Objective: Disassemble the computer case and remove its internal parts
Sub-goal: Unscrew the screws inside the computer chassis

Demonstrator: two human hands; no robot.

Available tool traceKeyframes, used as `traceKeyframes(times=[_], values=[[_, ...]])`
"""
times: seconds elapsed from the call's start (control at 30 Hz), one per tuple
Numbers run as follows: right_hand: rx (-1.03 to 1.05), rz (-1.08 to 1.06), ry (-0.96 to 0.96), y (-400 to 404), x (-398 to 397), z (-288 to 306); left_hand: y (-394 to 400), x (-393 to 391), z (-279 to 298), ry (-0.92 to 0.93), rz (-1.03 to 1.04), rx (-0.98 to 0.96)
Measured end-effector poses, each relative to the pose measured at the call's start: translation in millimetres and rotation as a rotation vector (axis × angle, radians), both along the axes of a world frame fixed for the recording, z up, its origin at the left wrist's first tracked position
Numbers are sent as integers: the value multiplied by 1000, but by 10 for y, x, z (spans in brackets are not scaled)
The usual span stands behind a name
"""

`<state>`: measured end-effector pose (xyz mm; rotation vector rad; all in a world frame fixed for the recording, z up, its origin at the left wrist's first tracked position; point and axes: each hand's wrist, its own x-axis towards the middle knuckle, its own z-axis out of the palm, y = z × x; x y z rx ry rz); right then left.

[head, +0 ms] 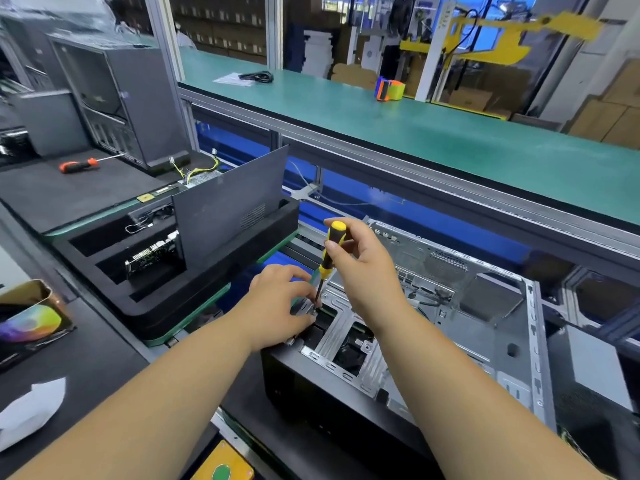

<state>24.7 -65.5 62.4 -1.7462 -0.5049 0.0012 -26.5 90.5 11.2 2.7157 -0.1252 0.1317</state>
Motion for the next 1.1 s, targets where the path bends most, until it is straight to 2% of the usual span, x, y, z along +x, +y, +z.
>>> traceKeyframes(times=[0.13,0.53,0.7,0.87,1.1], values=[[48,-10,-11,-36,-3,29,2,30,-24,-33,-21,15],[197,-194,-34,-218,-134,215,-62,132,2,-102,-95,-249],[215,-355,-127,-434,-316,295,-249,177,65,-4,-169,-566],[188,-592,-157,-820,-594,252,-694,184,74,169,-304,-834],[189,-947,-186,-1636,-1130,158,-1458,-15,14,272,-477,-745]])
